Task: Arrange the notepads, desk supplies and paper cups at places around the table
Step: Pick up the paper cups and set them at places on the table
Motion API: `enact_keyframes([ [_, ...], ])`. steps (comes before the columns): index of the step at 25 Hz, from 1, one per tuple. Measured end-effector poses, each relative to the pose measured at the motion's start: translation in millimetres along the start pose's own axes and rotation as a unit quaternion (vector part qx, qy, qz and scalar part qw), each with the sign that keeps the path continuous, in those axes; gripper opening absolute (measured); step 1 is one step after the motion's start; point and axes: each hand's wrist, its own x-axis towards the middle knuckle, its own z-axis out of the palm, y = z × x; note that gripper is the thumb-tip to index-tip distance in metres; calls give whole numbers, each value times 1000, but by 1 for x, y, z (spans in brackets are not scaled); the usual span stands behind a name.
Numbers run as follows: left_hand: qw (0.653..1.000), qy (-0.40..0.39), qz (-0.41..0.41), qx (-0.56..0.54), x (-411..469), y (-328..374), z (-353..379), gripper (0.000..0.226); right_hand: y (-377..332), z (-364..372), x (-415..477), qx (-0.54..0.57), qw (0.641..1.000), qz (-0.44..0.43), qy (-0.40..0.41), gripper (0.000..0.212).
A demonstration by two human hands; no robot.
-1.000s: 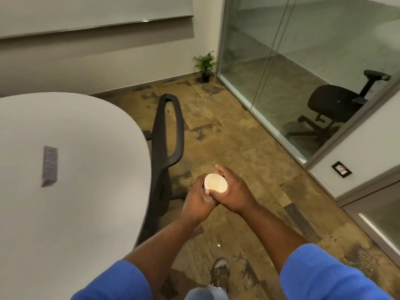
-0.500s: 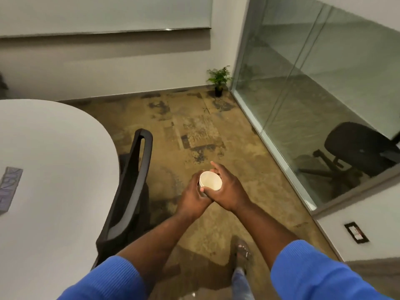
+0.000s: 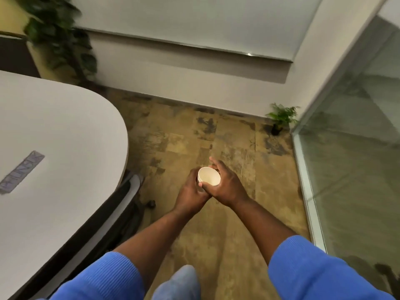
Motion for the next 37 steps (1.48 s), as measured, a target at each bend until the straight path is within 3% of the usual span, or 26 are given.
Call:
enact_keyframes([
  [9, 994, 101, -45, 7, 224, -44, 0, 61, 39, 15, 243, -17, 994, -77, -81, 89],
  [14, 983, 171, -63, 26, 337, -38, -60, 59, 1, 37, 386, 10, 983, -132, -129, 87],
  [18, 963, 257, -69, 35, 397, -46, -136, 55, -45, 91, 481, 95, 957, -171, -216, 92],
  [26, 876, 457, -153, 0, 486, -91, -274, 62, -151, 237, 640, 185, 867, -270, -375, 80],
  [29, 819, 547, -173, -27, 510, -99, -320, 63, -207, 287, 685, 209, 820, -304, -437, 85],
  [32, 753, 627, -196, -42, 508, -108, -362, 60, -254, 333, 697, 209, 763, -328, -516, 87],
  [37, 691, 685, -229, -29, 491, -141, -417, 61, -301, 407, 696, 211, 712, -339, -577, 82],
])
